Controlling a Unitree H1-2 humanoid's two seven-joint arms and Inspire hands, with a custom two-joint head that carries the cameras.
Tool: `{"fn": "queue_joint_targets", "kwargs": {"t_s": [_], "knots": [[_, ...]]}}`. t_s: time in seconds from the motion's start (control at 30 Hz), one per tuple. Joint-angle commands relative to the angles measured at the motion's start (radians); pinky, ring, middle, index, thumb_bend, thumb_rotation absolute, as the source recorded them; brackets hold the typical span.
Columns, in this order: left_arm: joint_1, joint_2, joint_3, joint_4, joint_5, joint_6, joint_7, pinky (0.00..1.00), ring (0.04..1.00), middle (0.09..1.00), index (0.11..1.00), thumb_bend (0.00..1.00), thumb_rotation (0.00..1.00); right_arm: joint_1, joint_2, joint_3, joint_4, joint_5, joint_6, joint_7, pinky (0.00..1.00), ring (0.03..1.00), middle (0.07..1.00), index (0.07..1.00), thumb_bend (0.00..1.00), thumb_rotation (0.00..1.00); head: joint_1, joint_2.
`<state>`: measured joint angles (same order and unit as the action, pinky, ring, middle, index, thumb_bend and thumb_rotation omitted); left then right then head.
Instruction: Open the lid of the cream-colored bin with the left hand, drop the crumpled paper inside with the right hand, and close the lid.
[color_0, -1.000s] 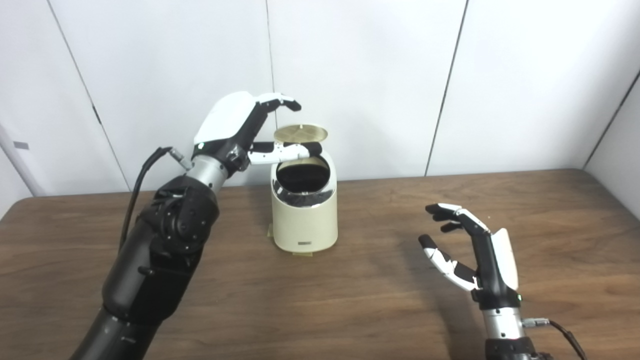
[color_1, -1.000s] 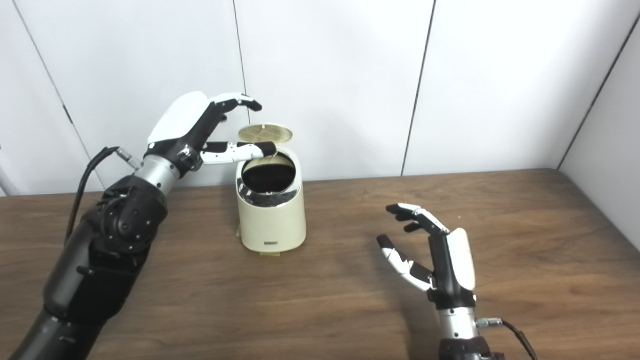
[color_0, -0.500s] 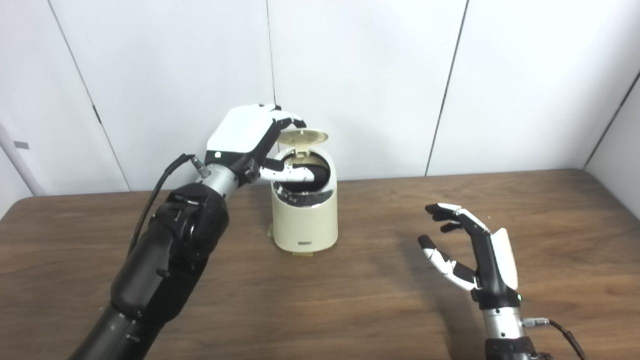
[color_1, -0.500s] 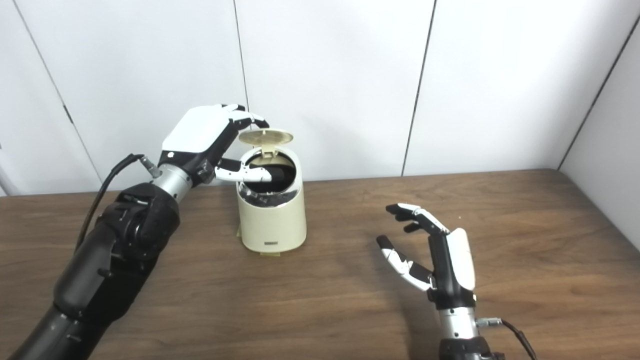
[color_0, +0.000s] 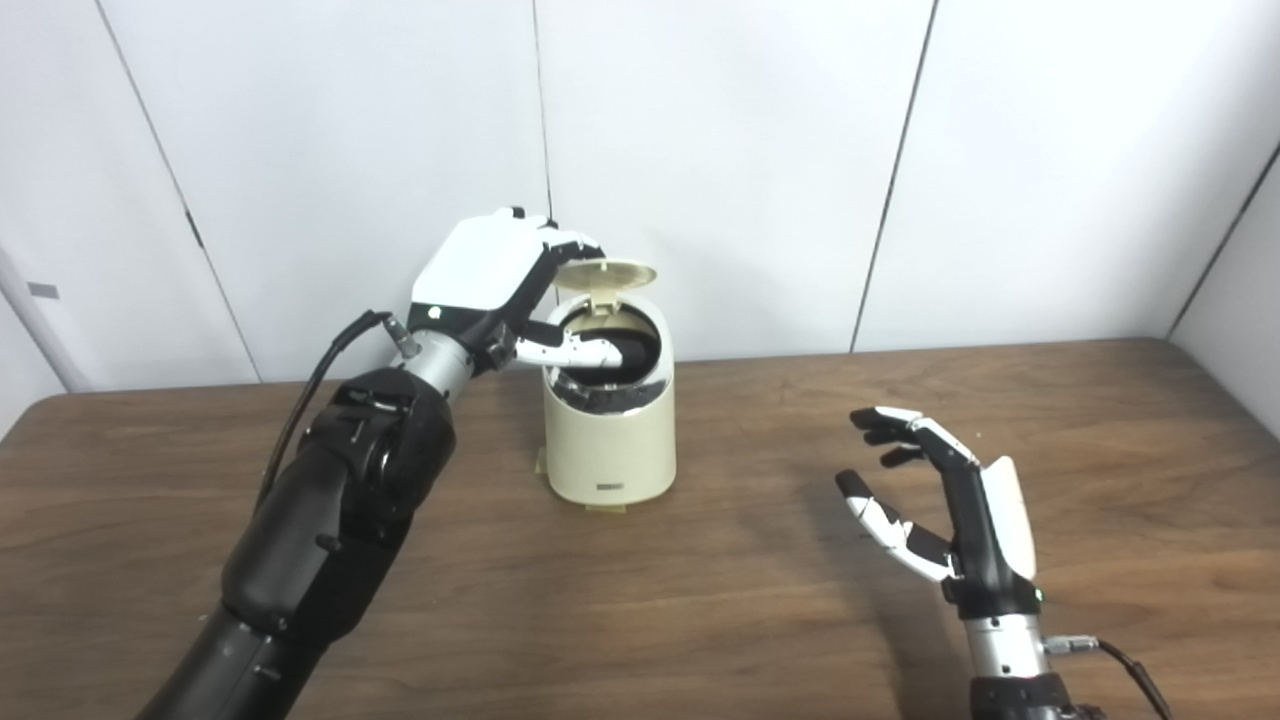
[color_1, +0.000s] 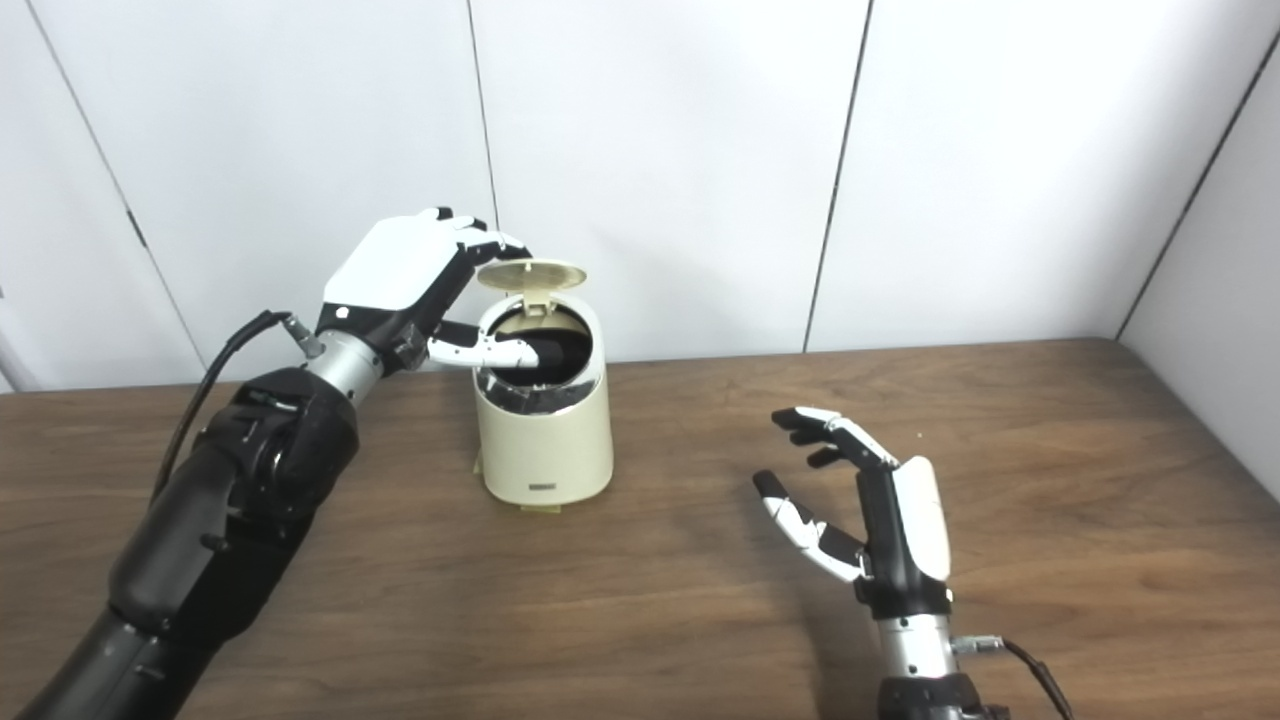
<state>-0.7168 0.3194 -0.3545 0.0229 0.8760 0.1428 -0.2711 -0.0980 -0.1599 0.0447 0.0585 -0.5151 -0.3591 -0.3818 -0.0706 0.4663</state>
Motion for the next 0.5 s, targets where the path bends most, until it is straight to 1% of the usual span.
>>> {"fn": "queue_joint_targets", "kwargs": {"t_s": [0.0, 0.07, 0.2, 0.37, 0.47], "knots": [[-0.053, 0.014, 0.014, -0.02, 0.015, -0.02, 0.03, 0.99, 0.896, 0.786, 0.788, 0.88, 0.75, 0.021, 0.027, 0.017, 0.073, -0.008, -0.012, -0.004, 0.53, 0.648, 0.682, 0.676, 0.26, 0.42, 0.0, 0.004], [-0.047, 0.016, 0.012, -0.022, 0.023, -0.026, 0.034, 0.99, 0.89, 0.78, 0.786, 0.88, 0.75, 0.019, 0.026, 0.017, 0.077, -0.007, -0.017, -0.006, 0.53, 0.648, 0.681, 0.676, 0.26, 0.42, -0.001, 0.005], [-0.018, 0.025, 0.002, -0.019, 0.045, -0.05, 0.049, 0.99, 0.884, 0.777, 0.785, 0.89, 0.77, 0.021, 0.029, 0.017, 0.065, -0.004, -0.002, 0.003, 0.53, 0.652, 0.686, 0.679, 0.26, 0.43, -0.005, 0.008], [0.01, 0.029, -0.009, -0.007, 0.074, -0.075, 0.066, 0.95, 0.88, 0.776, 0.78, 0.89, 0.78, 0.017, 0.03, 0.016, 0.075, 0.001, -0.021, -0.005, 0.54, 0.654, 0.685, 0.677, 0.26, 0.42, -0.004, 0.011], [0.027, 0.032, -0.018, -0.001, 0.093, -0.089, 0.076, 0.97, 0.884, 0.777, 0.781, 0.89, 0.78, 0.019, 0.032, 0.016, 0.066, -0.001, -0.007, 0.001, 0.54, 0.658, 0.689, 0.682, 0.26, 0.43, -0.004, 0.013]]}}
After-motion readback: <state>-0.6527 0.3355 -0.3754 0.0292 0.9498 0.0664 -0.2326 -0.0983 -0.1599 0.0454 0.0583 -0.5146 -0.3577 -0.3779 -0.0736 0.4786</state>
